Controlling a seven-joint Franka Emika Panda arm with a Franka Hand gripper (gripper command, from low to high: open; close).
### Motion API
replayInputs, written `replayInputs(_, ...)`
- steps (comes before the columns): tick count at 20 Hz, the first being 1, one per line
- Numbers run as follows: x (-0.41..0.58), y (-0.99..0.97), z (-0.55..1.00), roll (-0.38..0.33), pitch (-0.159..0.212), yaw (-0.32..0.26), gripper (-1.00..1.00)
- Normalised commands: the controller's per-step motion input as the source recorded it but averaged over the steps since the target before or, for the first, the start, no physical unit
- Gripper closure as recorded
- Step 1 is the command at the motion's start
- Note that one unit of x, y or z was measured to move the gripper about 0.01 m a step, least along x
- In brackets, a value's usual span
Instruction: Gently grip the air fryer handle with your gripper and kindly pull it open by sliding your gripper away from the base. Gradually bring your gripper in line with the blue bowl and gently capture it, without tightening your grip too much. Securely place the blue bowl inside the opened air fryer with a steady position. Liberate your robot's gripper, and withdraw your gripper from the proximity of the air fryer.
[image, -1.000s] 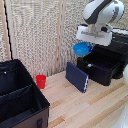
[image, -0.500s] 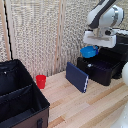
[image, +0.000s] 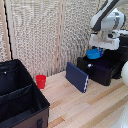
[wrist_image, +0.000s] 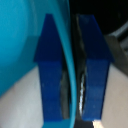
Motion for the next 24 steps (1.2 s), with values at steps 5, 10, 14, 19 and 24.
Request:
replayInputs(5, 0.486, -0.08, -0.27, -0.043, 0.129, -0.05, 1.0)
replayInputs(10, 0.35, -0.1, -0.23, -0.053, 0.056, -0.041, -1.0)
replayInputs(14, 0.284, -0.25, -0.12, -0.086, 0.069, -0.05, -1.0)
replayInputs(19, 0.066, -0.17, 0.08, 0.005, 0.103, -0.002, -1.0)
replayInputs(24, 0.02, -0.06, 0.76, 0.135, 0.0, 0.004, -1.0)
